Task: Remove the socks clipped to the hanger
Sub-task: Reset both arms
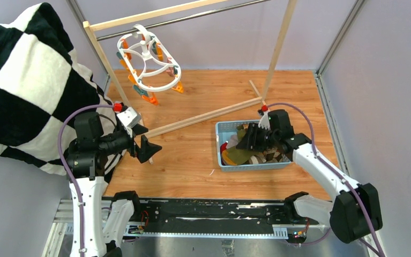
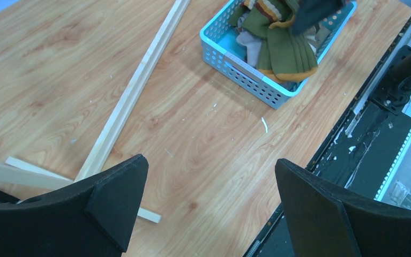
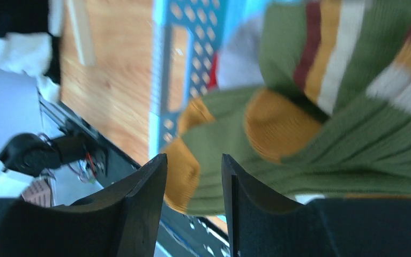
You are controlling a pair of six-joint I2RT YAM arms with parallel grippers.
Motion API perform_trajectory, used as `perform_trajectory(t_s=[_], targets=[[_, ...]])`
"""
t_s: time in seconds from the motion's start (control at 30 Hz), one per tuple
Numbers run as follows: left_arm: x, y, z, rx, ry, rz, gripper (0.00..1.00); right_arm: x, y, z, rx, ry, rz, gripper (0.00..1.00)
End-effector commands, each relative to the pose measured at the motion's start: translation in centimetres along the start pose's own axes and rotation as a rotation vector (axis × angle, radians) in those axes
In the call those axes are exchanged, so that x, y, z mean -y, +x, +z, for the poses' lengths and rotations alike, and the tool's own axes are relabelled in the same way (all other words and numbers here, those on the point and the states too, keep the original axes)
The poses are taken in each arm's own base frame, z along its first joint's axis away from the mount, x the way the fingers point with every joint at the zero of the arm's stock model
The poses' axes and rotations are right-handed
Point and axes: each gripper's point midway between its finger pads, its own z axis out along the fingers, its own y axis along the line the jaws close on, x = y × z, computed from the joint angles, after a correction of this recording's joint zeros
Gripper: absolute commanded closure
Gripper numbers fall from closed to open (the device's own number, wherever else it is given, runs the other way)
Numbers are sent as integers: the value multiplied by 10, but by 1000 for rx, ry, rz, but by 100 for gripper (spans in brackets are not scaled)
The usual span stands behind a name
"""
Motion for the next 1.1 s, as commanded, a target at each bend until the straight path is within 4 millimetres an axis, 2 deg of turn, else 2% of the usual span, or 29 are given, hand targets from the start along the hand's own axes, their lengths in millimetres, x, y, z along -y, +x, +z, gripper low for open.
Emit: perform_trajectory(t_s=[0.0, 0.07, 0.17, 0.2, 0.23, 0.27, 0.43, 0.5, 0.6, 0.7, 0.8, 0.93, 1.07], targets=[[-9, 7, 3, -36, -30, -54, 0, 23, 64, 9, -231, 12, 56, 53], [-14, 9, 4, -50, -51, -71, 0, 46, 66, 20, -236, 106, 55, 48], [-23, 14, 6, -77, -74, -98, 0, 66, 46, 28, -127, 210, 13, 38], [-27, 18, 7, -92, -82, -105, 0, 66, 34, 27, -72, 223, -4, 30], [-31, 24, 9, -112, -92, -112, 0, 62, 23, 24, -29, 229, -16, 14], [-38, 32, 12, -132, -109, -127, 0, 54, 11, 19, 16, 225, -36, 3], [-90, 69, 32, -148, -276, -166, 0, 20, -58, -28, 291, 260, -142, 0], [-121, 70, 41, -89, -375, -141, 0, 20, -88, -52, 427, 341, -152, 0], [-154, 80, 51, -55, -477, -142, 0, 30, -120, -80, 563, 480, -166, 0], [-180, 90, 61, -35, -538, -148, 0, 60, -140, -112, 677, 694, -110, 0], [-194, 100, 74, 2, -549, -155, 0, 98, -152, -142, 795, 963, -122, 0], [-217, 114, 86, 29, -593, -156, 0, 142, -157, -148, 806, 1217, -283, 0], [-239, 127, 95, 50, -648, -165, 0, 194, -138, -137, 725, 1357, -203, 0]])
